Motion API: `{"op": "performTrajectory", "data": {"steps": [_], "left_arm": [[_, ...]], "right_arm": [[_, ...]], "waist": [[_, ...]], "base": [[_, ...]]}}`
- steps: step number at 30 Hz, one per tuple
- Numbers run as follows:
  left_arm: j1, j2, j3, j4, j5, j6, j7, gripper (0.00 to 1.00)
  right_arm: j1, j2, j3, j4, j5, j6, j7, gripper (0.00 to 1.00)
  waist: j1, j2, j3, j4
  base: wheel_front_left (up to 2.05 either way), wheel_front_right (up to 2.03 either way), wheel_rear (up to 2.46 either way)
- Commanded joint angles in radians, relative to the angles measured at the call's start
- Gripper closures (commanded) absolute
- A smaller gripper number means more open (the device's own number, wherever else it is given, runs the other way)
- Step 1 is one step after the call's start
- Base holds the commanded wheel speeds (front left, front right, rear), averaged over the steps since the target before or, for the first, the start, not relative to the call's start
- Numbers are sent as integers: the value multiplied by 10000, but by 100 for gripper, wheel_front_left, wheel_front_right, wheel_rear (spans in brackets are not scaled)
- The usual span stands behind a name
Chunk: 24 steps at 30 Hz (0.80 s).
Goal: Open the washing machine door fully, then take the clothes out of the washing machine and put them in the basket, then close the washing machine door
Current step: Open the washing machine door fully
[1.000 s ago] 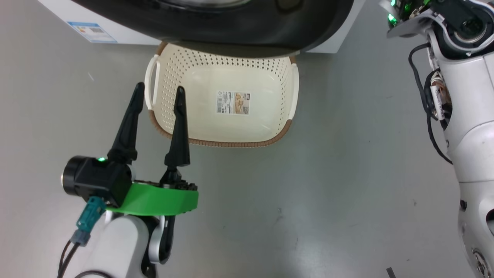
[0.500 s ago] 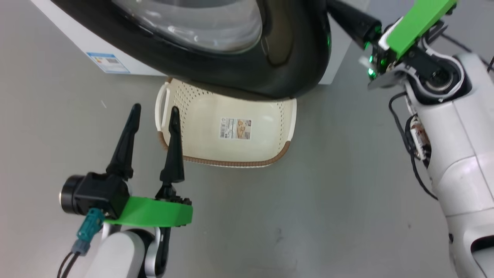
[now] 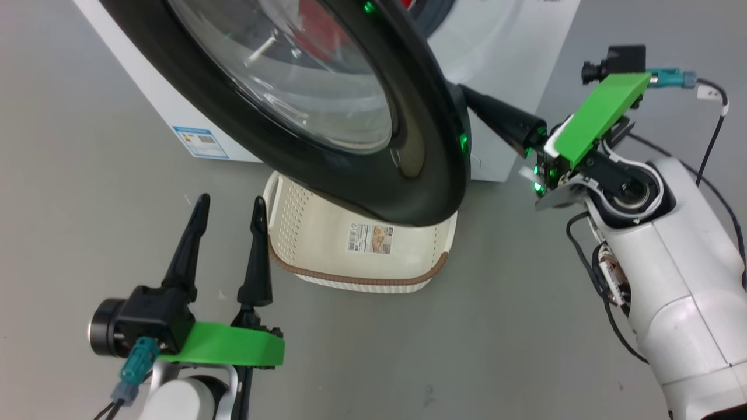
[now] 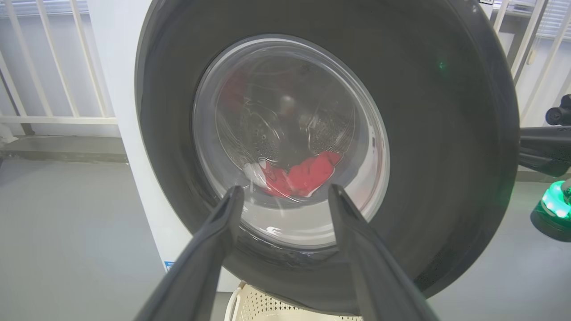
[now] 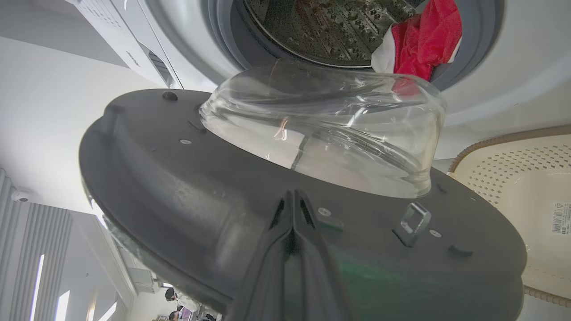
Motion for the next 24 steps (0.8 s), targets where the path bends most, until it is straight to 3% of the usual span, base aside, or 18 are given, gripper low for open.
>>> {"op": "performTrajectory", "data": {"steps": [1,24], "left_arm": [[90,291,351,-289,-57,107,45,0],[797,405,236,-512,-226,344,208,0]], "right_arm": [[186,300,217,-394,129,79,52,100],[2073,239,719,-1451,545,79,211,100]], "waist": [[0,0,-324,194],[0,0,-1349,1789]], "base": [[0,0,0],[0,0,0]]}}
